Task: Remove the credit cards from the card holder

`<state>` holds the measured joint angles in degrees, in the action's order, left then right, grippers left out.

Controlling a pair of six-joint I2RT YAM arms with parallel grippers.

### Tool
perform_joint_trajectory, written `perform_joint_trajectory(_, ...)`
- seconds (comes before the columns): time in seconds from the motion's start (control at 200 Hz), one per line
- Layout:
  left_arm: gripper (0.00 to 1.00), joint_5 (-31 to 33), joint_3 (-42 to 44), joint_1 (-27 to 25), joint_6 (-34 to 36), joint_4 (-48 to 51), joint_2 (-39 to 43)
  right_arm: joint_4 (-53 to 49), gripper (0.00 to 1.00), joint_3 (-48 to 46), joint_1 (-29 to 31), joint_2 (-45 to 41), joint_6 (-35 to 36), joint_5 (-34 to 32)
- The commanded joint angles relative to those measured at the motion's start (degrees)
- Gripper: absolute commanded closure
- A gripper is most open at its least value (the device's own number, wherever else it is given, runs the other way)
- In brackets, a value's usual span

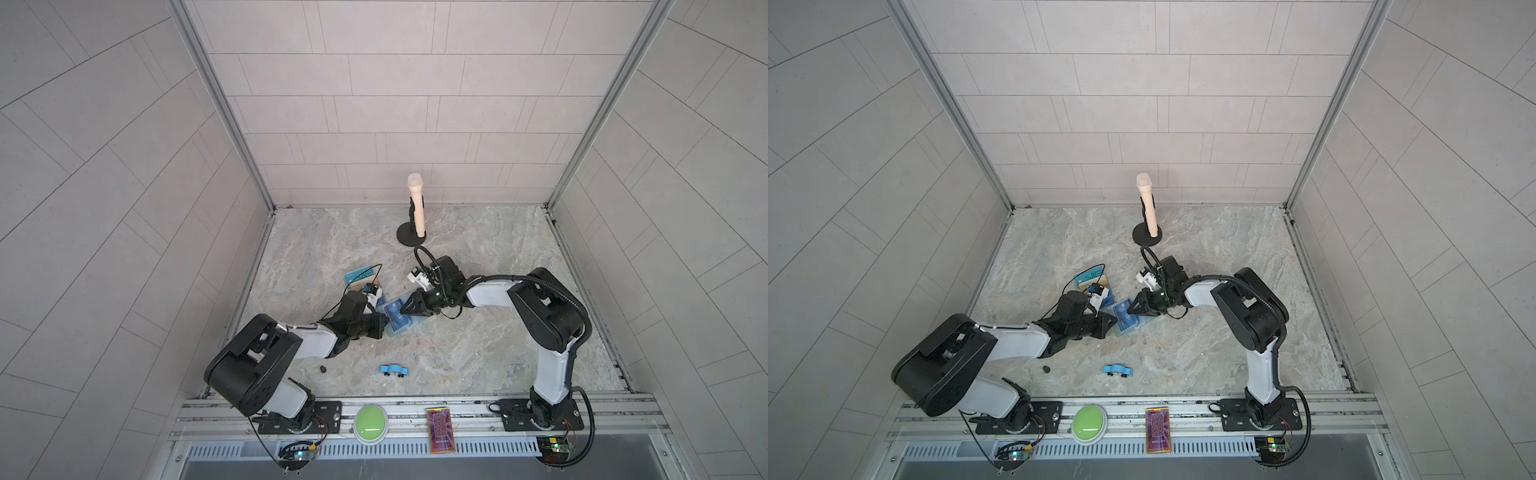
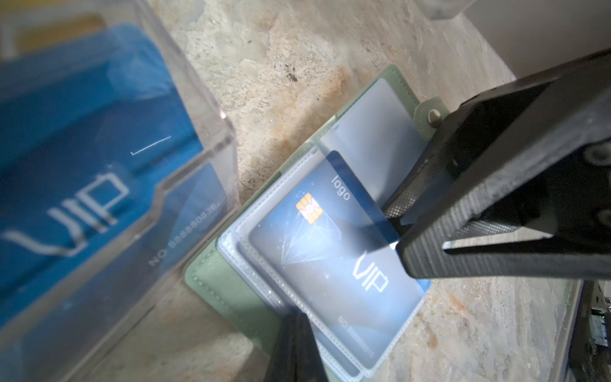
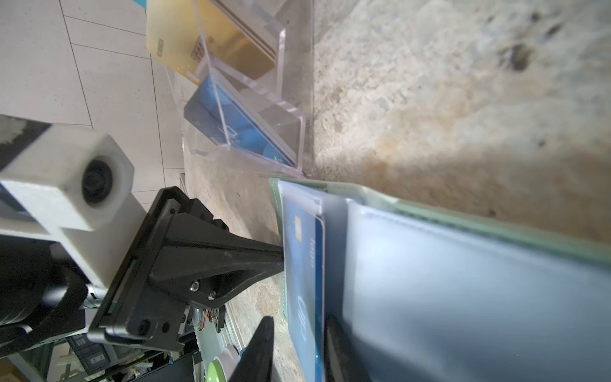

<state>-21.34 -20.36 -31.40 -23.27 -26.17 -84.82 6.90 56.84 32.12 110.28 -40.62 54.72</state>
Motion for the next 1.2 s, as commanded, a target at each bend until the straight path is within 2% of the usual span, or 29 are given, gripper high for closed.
perform_joint_trajectory(0.0,1.00,1.3,-0.2,-1.1,1.2,5.6,-2.6,5.1,0.71,0.2,1.5,1.3,-0.9,4.2)
perform_joint_trajectory(0.2,1.00,2.0,-0.3,-1.2,1.1,6.3,-2.4,4.5,0.73,0.7,1.9,1.9,-0.1,4.5)
perform_joint_trajectory(0.425,1.00,2.6,-0.4,-1.1,0.9,7.0,-1.7,-8.2,0.73,1.9,1.2,-0.9,9.1,1.6)
perform_joint_trajectory(0.621,1.00,2.8,-0.4,-1.1,0.8,7.3,-1.9,-11.7,0.72,1.7,-1.0,-2.8,11.6,1.9)
perform_joint_trajectory(1.191,1.00,3.7,-1.8,-2.4,1.8,9.3,-2.7,-2.1,0.74,0.2,-1.1,-1.3,4.8,6.6)
